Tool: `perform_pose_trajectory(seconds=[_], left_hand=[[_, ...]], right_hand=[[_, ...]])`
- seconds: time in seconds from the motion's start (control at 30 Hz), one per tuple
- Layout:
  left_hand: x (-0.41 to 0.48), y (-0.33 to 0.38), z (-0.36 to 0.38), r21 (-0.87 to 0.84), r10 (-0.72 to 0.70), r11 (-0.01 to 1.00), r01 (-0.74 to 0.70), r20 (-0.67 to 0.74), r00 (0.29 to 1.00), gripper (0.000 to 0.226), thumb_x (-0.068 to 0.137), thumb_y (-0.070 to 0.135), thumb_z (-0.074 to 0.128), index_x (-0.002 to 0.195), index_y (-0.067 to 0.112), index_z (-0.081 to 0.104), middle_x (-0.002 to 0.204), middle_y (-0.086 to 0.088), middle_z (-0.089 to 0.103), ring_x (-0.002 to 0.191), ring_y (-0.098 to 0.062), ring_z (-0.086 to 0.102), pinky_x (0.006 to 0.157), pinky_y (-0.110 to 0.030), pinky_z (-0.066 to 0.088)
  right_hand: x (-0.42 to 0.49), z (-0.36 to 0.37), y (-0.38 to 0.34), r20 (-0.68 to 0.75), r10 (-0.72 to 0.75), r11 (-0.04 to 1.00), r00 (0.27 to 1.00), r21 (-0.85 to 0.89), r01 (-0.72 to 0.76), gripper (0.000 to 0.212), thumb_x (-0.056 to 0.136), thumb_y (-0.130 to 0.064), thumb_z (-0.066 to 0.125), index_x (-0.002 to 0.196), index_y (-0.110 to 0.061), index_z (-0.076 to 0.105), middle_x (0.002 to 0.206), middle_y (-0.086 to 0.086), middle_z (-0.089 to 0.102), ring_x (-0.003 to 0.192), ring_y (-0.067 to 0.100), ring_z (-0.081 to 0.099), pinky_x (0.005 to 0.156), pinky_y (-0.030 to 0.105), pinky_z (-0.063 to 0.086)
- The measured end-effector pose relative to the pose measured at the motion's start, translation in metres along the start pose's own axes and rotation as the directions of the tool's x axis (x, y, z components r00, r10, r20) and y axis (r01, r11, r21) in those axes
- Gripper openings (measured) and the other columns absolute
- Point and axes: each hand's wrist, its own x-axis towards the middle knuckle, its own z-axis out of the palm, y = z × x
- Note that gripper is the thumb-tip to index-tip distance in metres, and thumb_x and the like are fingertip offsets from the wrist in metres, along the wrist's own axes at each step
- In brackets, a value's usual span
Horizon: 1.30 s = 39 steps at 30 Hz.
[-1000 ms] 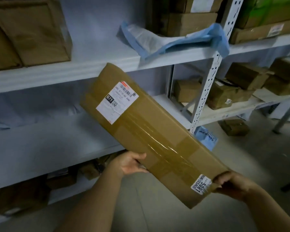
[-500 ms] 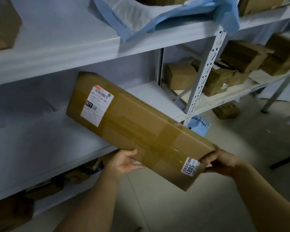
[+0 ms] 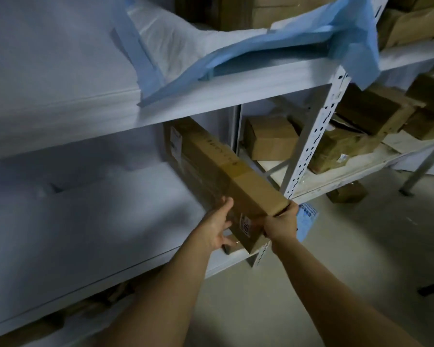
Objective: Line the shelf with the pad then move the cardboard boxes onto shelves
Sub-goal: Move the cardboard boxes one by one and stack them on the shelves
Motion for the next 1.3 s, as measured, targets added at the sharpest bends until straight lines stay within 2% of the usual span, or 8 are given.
perform_pose_trajectory(seconds=[0.23, 0.4, 0.6, 0.67, 0.8, 1.03, 1.2, 1.3], left_hand=[[0.058, 0.015, 0.072, 0.174, -0.015, 0.985, 0.016, -0.010, 1.000, 0.061, 0.086, 0.050, 0.061, 0.140, 0.039, 0.035, 0.145, 0.000, 0.044, 0.133, -0.030, 0.040, 0.100, -0.065, 0.035], [0.084, 0.019, 0.103, 0.159, 0.014, 0.987, -0.005, -0.053, 0.998, 0.066, 0.089, 0.039, 0.062, 0.143, 0.045, 0.025, 0.137, -0.006, 0.052, 0.121, -0.035, 0.049, 0.077, -0.049, 0.049], [0.114, 0.022, 0.122, 0.097, 0.108, 0.991, -0.096, -0.135, 0.985, 0.058, 0.098, 0.026, 0.049, 0.148, 0.039, 0.022, 0.120, -0.010, 0.062, 0.065, -0.017, 0.052, 0.058, -0.027, 0.045], [0.121, 0.023, 0.124, 0.082, 0.122, 0.991, -0.110, -0.164, 0.979, 0.059, 0.099, 0.025, 0.048, 0.149, 0.039, 0.020, 0.129, -0.009, 0.059, 0.068, -0.018, 0.056, 0.062, -0.029, 0.049], [0.123, 0.025, 0.122, 0.081, 0.122, 0.991, -0.108, -0.189, 0.974, 0.062, 0.096, 0.032, 0.051, 0.147, 0.046, 0.019, 0.133, -0.006, 0.057, 0.112, -0.035, 0.059, 0.098, -0.053, 0.047], [0.086, 0.032, 0.112, 0.175, 0.127, 0.980, -0.090, -0.211, 0.969, 0.055, 0.098, 0.031, 0.048, 0.148, 0.032, 0.026, 0.146, -0.004, 0.041, 0.131, -0.033, 0.042, 0.090, -0.048, 0.049], [0.028, 0.042, 0.085, 0.258, 0.218, 0.955, -0.143, -0.291, 0.932, 0.022, 0.094, 0.025, 0.056, 0.111, 0.012, 0.057, 0.114, -0.009, 0.060, 0.103, -0.023, 0.055, 0.084, -0.037, 0.045], [-0.022, 0.052, 0.053, 0.271, 0.325, 0.933, -0.239, -0.338, 0.883, 0.017, 0.090, 0.020, 0.060, 0.076, 0.015, 0.053, 0.077, -0.006, 0.057, 0.070, -0.016, 0.054, 0.064, -0.025, 0.044]], right_hand=[[0.053, -0.002, 0.006, -0.150, -0.127, 0.988, 0.981, -0.109, 0.111, 0.079, 0.059, -0.017, 0.083, 0.122, -0.014, 0.037, 0.121, 0.011, 0.046, 0.107, 0.032, 0.052, 0.090, 0.047, 0.048], [0.081, -0.004, 0.004, -0.121, -0.095, 0.990, 0.988, -0.114, 0.081, 0.079, 0.067, -0.009, 0.080, 0.128, -0.007, 0.031, 0.129, 0.017, 0.035, 0.110, 0.036, 0.049, 0.093, 0.045, 0.045], [0.114, -0.014, -0.001, -0.037, -0.112, 0.952, 0.993, -0.292, 0.096, 0.072, 0.070, -0.009, 0.080, 0.125, -0.002, 0.034, 0.129, 0.017, 0.038, 0.108, 0.038, 0.052, 0.090, 0.044, 0.043], [0.121, -0.011, 0.000, -0.013, -0.126, 0.925, 0.992, -0.363, 0.113, 0.069, 0.070, -0.014, 0.079, 0.122, -0.003, 0.035, 0.127, 0.016, 0.040, 0.106, 0.038, 0.054, 0.088, 0.045, 0.045], [0.123, -0.005, 0.001, -0.002, -0.149, 0.905, 0.989, -0.403, 0.136, 0.066, 0.073, -0.020, 0.077, 0.121, -0.004, 0.035, 0.123, 0.015, 0.043, 0.104, 0.037, 0.055, 0.087, 0.049, 0.049], [0.110, -0.010, -0.022, -0.121, -0.175, 0.850, 0.977, -0.519, 0.088, 0.054, 0.082, -0.018, 0.064, 0.127, -0.001, 0.038, 0.123, 0.020, 0.045, 0.113, 0.038, 0.046, 0.091, 0.048, 0.043], [0.057, -0.001, -0.059, -0.129, -0.344, 0.865, 0.930, -0.430, 0.260, 0.018, 0.093, -0.021, 0.051, 0.096, -0.007, 0.061, 0.094, 0.012, 0.064, 0.084, 0.027, 0.060, 0.074, 0.034, 0.049], [-0.003, 0.018, -0.077, -0.005, -0.432, 0.849, 0.902, -0.340, 0.405, 0.037, 0.099, -0.028, 0.041, 0.081, -0.006, 0.064, 0.067, 0.003, 0.059, 0.064, 0.016, 0.054, 0.056, 0.023, 0.037]])
